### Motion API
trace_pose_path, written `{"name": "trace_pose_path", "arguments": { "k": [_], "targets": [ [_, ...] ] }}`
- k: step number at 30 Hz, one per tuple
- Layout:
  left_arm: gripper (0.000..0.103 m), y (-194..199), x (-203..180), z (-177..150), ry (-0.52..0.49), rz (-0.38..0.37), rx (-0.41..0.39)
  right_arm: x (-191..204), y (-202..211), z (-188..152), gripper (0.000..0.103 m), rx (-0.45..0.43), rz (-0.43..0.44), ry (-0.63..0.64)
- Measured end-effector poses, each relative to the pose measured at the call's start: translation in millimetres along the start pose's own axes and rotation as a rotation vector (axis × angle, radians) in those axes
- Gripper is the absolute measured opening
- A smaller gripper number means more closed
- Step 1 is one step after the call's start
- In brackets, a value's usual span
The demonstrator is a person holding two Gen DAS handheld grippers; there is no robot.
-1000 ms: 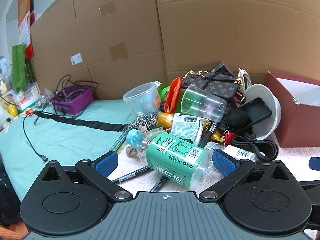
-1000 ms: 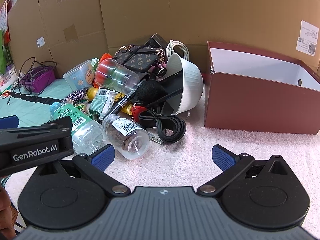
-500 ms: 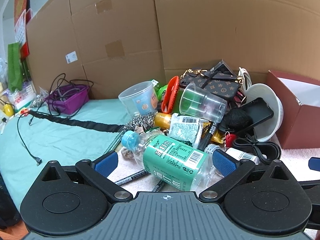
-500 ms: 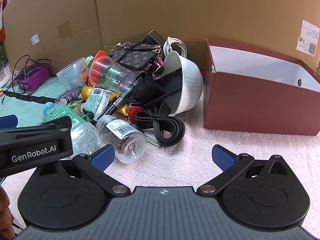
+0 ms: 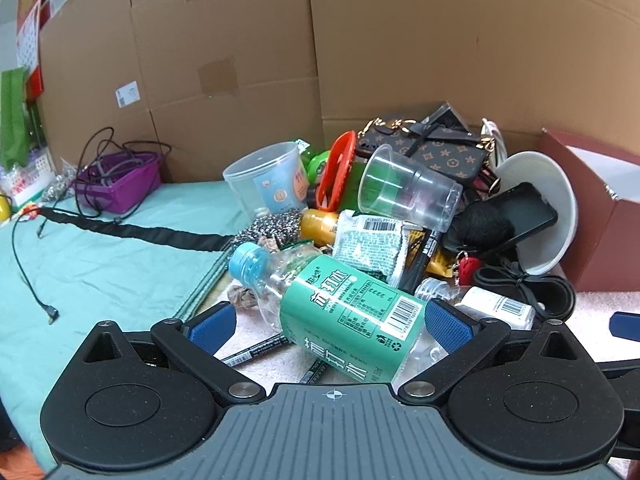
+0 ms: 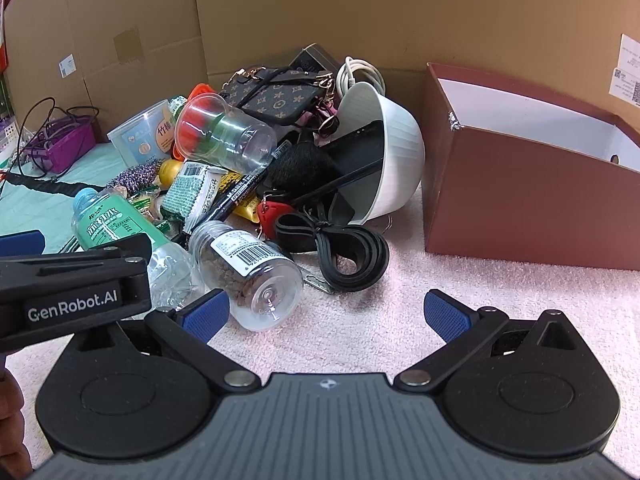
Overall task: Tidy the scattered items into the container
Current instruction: 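Lower the left gripper onto the green-label soda water bottle and close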
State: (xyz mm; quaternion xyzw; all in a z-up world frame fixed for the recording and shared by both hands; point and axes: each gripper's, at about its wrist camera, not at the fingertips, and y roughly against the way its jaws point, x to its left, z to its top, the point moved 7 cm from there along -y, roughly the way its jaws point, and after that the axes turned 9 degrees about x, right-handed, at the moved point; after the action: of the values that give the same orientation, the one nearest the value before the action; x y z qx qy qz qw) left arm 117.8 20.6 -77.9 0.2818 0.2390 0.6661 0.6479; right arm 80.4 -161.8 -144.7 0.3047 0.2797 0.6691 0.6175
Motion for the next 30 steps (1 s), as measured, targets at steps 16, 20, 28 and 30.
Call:
{"name": "trace_pose_path", "arguments": {
  "k": [16, 20, 28, 30],
  "targets": [
    [0.102, -0.9, 8.9, -0.1, -0.018, -0.046, -0.01, 15.7, -14.8, 1.1, 0.103, 0.004, 0.064, 0.051],
    [0.103, 13.1, 16.4, 4.2, 0.002, -0.113, -0.034, 22.5, -13.8, 1.4, 0.101, 0.003, 0.087, 0.072],
    [0.096, -0.6, 33.6, 8.1, 0.008, -0.09, -0.001, 55.1, -2.0, 8.9, 0.096, -0.043, 0.167, 0.203],
    [0.096, 0.4, 38.1, 5.5, 0.012, -0.092, 0.011, 58.7, -2.5, 8.6, 0.095, -0.054, 0.154, 0.217]
  ]
}}
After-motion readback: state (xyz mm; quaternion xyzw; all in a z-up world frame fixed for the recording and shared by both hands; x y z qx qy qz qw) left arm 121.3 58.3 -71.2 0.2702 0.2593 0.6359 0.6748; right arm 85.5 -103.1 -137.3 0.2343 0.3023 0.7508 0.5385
